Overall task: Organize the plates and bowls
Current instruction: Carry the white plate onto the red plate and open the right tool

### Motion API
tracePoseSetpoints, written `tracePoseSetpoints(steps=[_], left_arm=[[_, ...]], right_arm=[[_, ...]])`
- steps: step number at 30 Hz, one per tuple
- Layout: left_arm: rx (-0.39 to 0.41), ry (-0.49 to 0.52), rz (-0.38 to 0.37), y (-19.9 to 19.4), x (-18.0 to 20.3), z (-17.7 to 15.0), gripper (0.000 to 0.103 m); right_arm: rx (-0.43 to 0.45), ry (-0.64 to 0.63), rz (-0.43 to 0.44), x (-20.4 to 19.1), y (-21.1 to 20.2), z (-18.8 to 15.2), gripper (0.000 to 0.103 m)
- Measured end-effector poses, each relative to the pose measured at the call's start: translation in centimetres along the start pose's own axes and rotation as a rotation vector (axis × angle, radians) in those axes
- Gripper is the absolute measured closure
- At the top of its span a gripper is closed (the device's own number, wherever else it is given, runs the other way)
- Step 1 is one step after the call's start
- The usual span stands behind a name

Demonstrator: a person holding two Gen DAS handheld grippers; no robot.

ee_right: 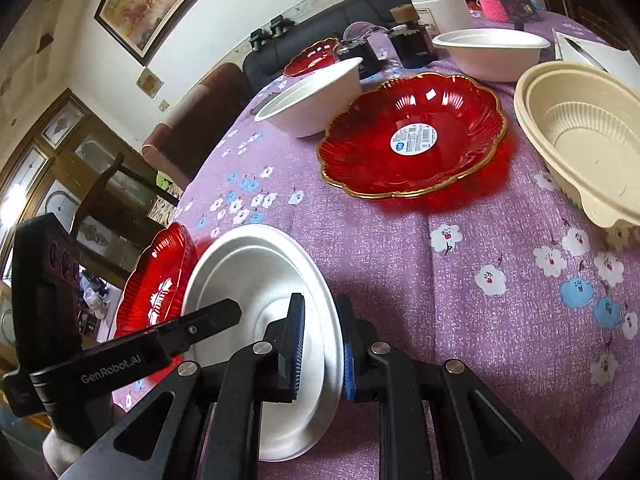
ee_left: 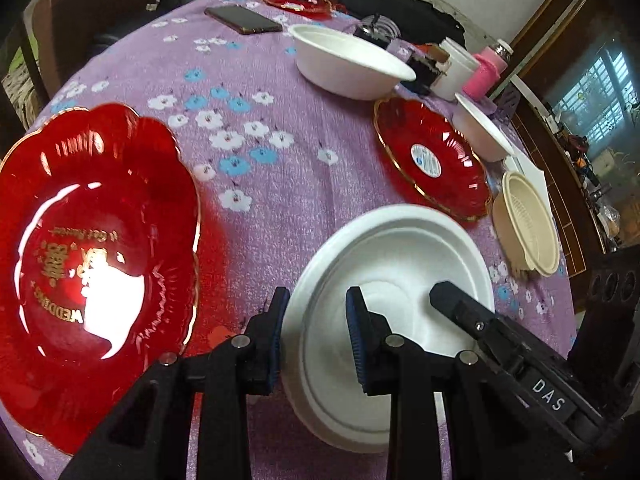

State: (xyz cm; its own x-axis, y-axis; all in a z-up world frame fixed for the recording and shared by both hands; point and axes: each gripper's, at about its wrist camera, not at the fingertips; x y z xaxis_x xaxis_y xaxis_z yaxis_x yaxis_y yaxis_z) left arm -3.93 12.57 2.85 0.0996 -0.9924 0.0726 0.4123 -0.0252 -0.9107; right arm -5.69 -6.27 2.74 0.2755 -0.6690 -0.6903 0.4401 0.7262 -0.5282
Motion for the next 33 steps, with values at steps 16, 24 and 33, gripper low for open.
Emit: tracePoseSetpoints(steps=[16,24,33], left_arm=[[0.154,0.042,-0.018,-3.9,0.7,-0.7,0.083],[0.285,-0.14,0.007,-9.1,-6.5,0.2,0.083],[0.21,-0.345,0.12,-6.0,-17.1,1.4,0.079]], right_arm=[[0.058,-0.006,-0.046,-1.5,-2.9,-0.7,0.084],[0.042,-0.201,0.018,-10.5,-0.7,1.5,0.083],[-0.152,-0.285,0.049,-15.9,11.4,1.8,0.083]])
Point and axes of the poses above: each gripper's, at about its wrist camera, not at the fingertips, and y roughly the way its jaws point, x to its right, z to its top, and after that the axes turned 15 degrees about z, right-handed
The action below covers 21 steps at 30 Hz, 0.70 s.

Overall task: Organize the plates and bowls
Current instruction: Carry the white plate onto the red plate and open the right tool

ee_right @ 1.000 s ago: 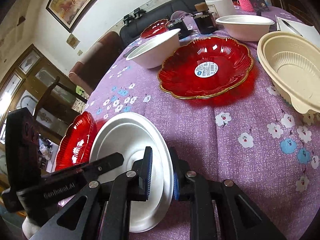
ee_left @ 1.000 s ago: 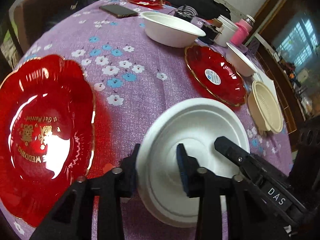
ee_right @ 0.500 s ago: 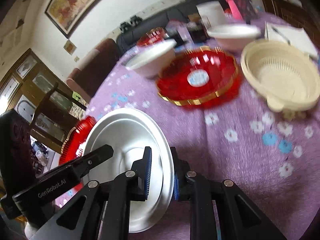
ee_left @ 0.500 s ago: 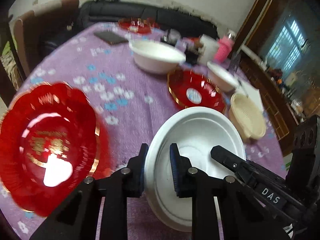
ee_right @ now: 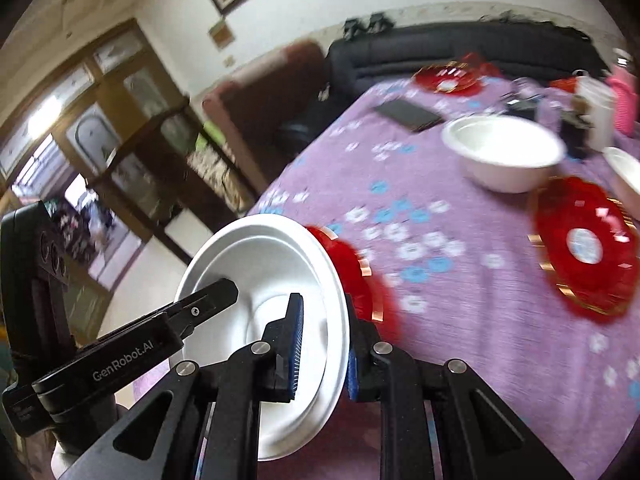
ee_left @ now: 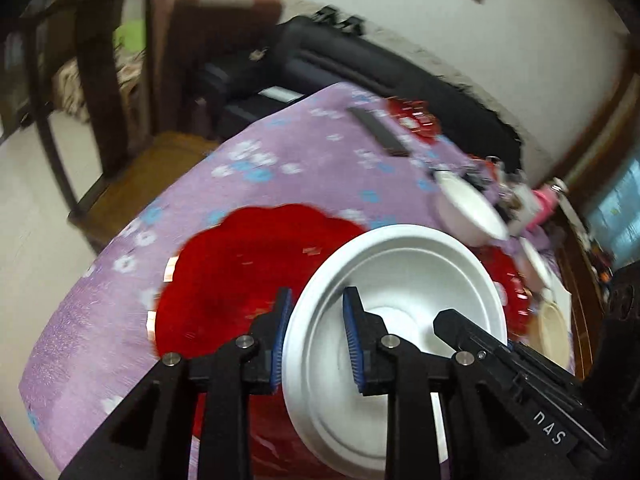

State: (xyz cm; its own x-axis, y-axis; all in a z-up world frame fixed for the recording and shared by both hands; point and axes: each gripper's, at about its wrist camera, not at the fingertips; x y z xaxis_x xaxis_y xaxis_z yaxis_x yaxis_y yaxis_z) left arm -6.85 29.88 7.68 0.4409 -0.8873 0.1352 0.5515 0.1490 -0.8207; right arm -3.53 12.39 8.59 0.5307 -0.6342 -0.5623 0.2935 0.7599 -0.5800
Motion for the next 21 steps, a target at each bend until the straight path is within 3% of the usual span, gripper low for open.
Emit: tracePoseSetpoints(steps=[4,8,18,21], left_arm=[[-0.073,-0.024,0.018,2.9,-2.0,0.2,0.078],[-0.063,-0.026,0.019,3.6,-2.0,0.5,0.078],[-0.051,-0.03,-0.006,2.6,-2.1,0.8,0.044],[-0.024,-0.029,0.008,1.8,-2.1,0.8,0.038]], right_arm=[[-0.067,0.004,-0.027,0.0,3.9,0.1,0.083],[-0.084,-0.019,-0.067,0.0,5.3,-0.1,0.083],[-0.106,-0.022,-0.128,0.6,6.3,-0.2,0.083],[-0.093,-0.018,-0.121,0.6,5.9,-0.2,0.075]])
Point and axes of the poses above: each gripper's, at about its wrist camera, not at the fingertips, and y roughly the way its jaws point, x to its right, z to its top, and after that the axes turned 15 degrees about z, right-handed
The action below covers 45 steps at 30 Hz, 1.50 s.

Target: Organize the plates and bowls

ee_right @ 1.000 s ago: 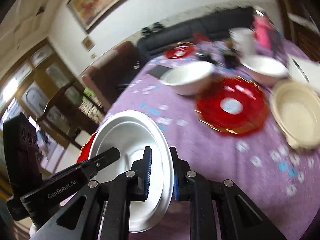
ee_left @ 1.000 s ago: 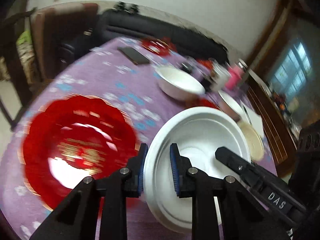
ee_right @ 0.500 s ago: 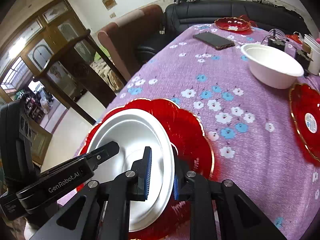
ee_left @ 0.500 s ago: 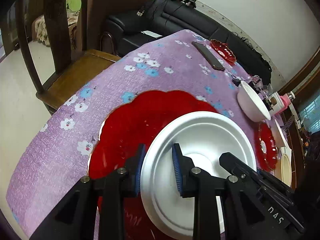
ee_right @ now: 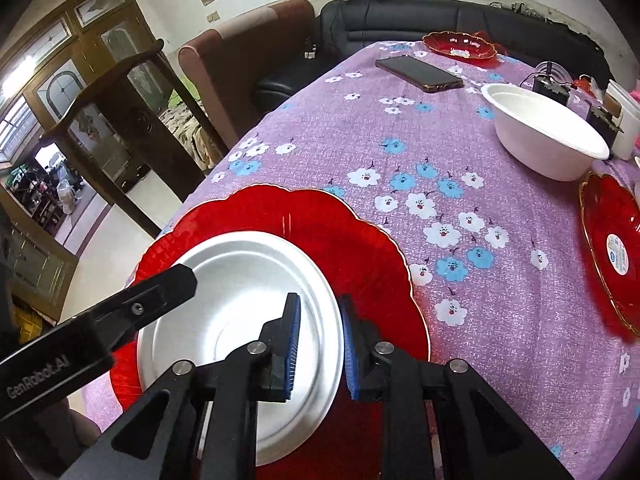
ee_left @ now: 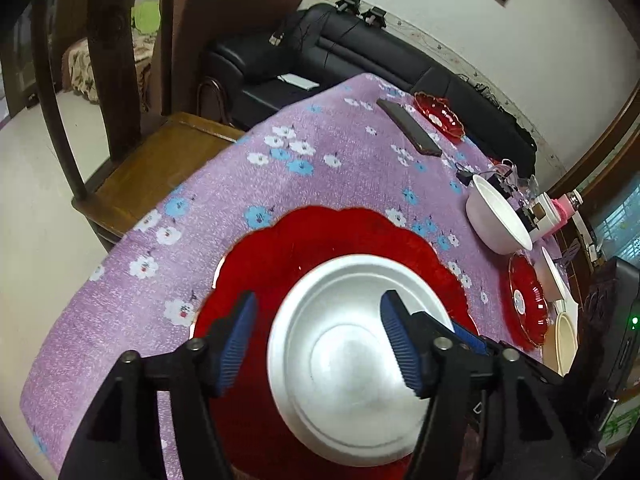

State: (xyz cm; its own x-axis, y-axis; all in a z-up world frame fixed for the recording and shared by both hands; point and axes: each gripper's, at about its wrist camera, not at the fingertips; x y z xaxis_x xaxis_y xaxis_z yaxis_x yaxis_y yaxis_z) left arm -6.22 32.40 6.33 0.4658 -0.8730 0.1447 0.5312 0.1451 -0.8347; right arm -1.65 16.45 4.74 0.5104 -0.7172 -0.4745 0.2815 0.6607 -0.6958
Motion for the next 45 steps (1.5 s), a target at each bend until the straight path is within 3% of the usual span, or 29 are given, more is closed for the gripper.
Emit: tracePoseSetpoints(steps=[2,8,14,27,29,34,41,45], left_arm=[[0.022,-0.009,0.006,-0.6,-0.1,0.0,0.038],[0.12,0.006,0.047,-3.8,0.3,-0.7,0.038],[0.333,0.119,0.183,-9.3,3.5,-3.0,0.028],[0.429,0.252,0.17,-15.1,7.8,-6.9,0.027],[0.449,0.26,0.17,-16.1,8.0,-7.4,0.026],[0.5,0.283,0.176,-18.1,8.4,-8.5,0.022],[0.564,0.307,0.183,-20.4,7.9,-8.3,0.021],[0.665,0.314,0.164,-25.2,6.7,-5.4,0.021]], right_arm=[[0.02,0.003,0.006,0.0,-0.6,0.0,0.066],[0.095,0.002,0.015,0.0,-3.9,-0.4,0.066],[0.199,-0.001,0.002,0.3,-9.1,-2.2,0.058],[0.353,-0.008,-0.095,1.7,-20.9,-6.9,0.053],[0.386,-0.017,-0.11,1.3,-23.1,-7.3,0.046],[0.466,-0.056,-0.135,-0.5,-27.8,-8.0,0.041],[0.557,-0.124,-0.166,-4.1,-32.9,-6.2,0.039],[0.631,-0.19,-0.191,-7.6,-38.1,-2.7,0.039]])
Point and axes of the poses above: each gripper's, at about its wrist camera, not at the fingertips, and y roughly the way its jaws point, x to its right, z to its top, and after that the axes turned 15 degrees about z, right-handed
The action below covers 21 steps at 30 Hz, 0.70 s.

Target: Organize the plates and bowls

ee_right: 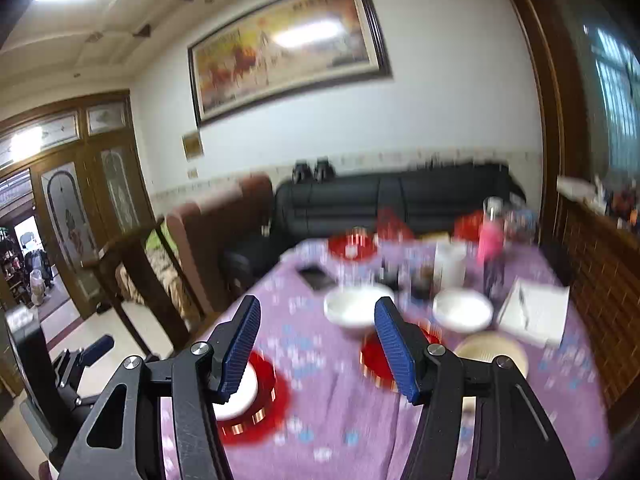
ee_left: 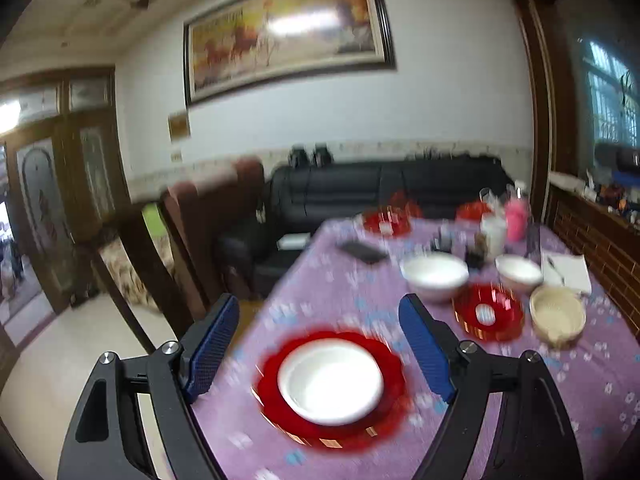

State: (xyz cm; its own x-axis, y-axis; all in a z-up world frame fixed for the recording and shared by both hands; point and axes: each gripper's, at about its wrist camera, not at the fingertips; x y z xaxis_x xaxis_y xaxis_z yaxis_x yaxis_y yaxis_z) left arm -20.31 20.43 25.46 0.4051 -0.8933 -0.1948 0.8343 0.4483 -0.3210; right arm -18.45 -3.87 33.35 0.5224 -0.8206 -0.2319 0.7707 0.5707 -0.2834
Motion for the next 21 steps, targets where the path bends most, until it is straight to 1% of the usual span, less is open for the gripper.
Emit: tracePoseSetpoints(steps=[1,4,6,7,8,9,10,11,12,14,15,16,17,18,20,21], left_arm=[[0.034,-0.008,0.01,-0.7,-1.5,1.9,0.021],[0.104,-0.011,0.027,-2.2,-5.0,7.2,0.021],[0.164,0.004,0.089,-3.4,-6.8,10.6,0.018],[0.195,0.013,0.127,-3.9,-7.4,11.9,0.011],[0.226,0.022,0.165,-4.3,-7.8,13.1,0.002],[0.249,0.034,0.197,-4.5,-8.1,14.1,0.0],[0.257,0.034,0.201,-4.6,-8.3,14.6,0.0],[0.254,0.02,0.186,-4.5,-8.4,14.8,0.0],[0.241,0.0,0.156,-4.2,-8.5,14.7,0.0],[0.181,-0.038,0.059,-2.9,-7.8,13.5,0.0],[0.15,-0.043,0.02,-2.2,-7.1,12.6,0.0],[0.115,-0.037,-0.025,-1.2,-5.7,11.3,0.0],[0.092,-0.027,-0.055,-0.6,-4.6,10.2,0.0],[0.065,-0.016,-0.09,0.0,-3.3,9.1,0.0],[0.005,-0.006,-0.18,1.2,-0.7,6.7,0.0],[-0.033,-0.003,-0.229,1.8,0.8,5.5,0.0]], right_arm=[[0.028,-0.021,-0.006,-0.7,-0.9,2.4,0.039],[0.097,-0.047,-0.005,-2.6,-3.6,9.0,0.039],[0.152,-0.07,-0.027,-4.0,-5.7,13.4,0.037],[0.172,-0.081,-0.037,-4.5,-6.3,14.7,0.032],[0.195,-0.092,-0.051,-5.0,-7.0,16.2,0.024],[0.215,-0.094,-0.068,-5.3,-7.5,17.7,0.021],[0.222,-0.089,-0.069,-5.4,-7.6,18.3,0.018],[0.22,-0.083,-0.065,-5.4,-7.5,18.5,0.018],[0.21,-0.075,-0.059,-5.1,-7.1,18.3,0.018],[0.165,-0.049,-0.045,-3.8,-5.4,16.4,0.017],[0.127,-0.037,-0.048,-3.0,-4.2,15.1,0.017],[0.058,-0.019,-0.057,-1.8,-2.1,13.0,0.017],[0.013,-0.002,-0.067,-0.6,-0.7,11.3,0.017],[-0.011,0.009,-0.08,0.3,0.2,9.9,0.017],[-0.071,0.028,-0.117,2.8,3.1,5.3,0.017],[-0.091,0.031,-0.122,3.8,3.8,3.8,0.017]])
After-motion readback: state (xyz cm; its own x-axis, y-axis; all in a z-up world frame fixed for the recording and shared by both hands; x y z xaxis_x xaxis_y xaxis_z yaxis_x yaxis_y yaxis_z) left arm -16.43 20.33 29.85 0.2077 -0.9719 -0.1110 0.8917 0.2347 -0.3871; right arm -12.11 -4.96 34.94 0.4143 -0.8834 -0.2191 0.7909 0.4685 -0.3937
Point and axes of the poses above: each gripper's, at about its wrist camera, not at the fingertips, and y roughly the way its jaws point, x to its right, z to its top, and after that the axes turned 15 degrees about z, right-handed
